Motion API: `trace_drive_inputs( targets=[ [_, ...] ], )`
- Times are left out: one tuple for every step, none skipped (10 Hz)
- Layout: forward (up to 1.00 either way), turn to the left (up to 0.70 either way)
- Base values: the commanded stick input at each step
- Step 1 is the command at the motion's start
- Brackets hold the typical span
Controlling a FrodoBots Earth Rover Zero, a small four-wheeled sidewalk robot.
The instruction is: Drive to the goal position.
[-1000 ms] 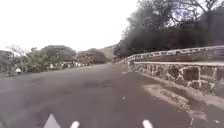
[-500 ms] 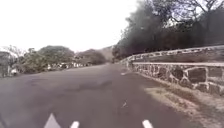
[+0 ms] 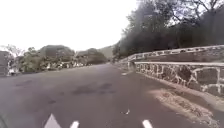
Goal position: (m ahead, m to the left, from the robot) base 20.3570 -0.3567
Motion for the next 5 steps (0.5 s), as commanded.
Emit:
trace_drive_inputs(
  targets=[
    [0.5,0.0],
    [0.5,0.0],
    [0.5,0.0],
    [0.5,0.0],
    [0.5,0.0]
  ],
)
